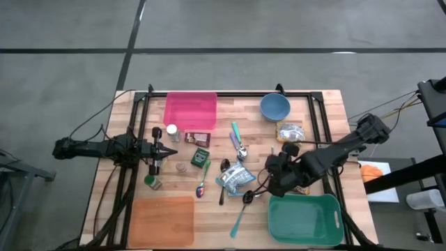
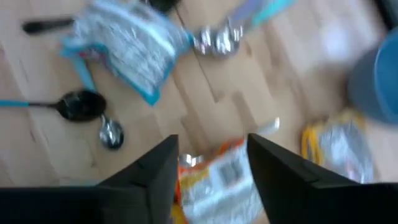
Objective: Pick & Place Food Item
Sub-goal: Put the orange noodle pack into the green bin
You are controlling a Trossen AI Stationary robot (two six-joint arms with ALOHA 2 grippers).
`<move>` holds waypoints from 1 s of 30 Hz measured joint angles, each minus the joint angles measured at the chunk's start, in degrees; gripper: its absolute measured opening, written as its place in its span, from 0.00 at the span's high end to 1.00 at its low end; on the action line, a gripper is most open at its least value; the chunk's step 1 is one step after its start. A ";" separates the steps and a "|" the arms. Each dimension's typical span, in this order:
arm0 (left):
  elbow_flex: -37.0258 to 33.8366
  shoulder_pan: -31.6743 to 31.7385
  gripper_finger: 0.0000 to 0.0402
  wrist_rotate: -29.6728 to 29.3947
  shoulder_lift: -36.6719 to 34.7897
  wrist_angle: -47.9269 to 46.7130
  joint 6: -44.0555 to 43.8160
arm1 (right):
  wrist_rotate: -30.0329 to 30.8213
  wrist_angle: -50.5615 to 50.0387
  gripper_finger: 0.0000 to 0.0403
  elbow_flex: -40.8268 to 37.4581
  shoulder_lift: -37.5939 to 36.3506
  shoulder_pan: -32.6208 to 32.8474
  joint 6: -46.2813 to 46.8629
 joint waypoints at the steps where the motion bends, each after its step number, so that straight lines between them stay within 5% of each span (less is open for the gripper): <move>1: 0.00 0.01 1.00 0.00 0.00 0.01 0.00 | -1.78 -1.45 0.47 0.76 0.95 -0.70 1.61; 13: 0.00 0.01 1.00 -0.01 0.00 0.00 0.00 | -16.21 -6.07 0.38 1.86 8.61 -4.06 1.74; 30: 0.00 0.01 1.00 -0.01 0.00 0.00 0.00 | -22.67 -2.80 0.38 -0.05 12.02 -8.47 -6.18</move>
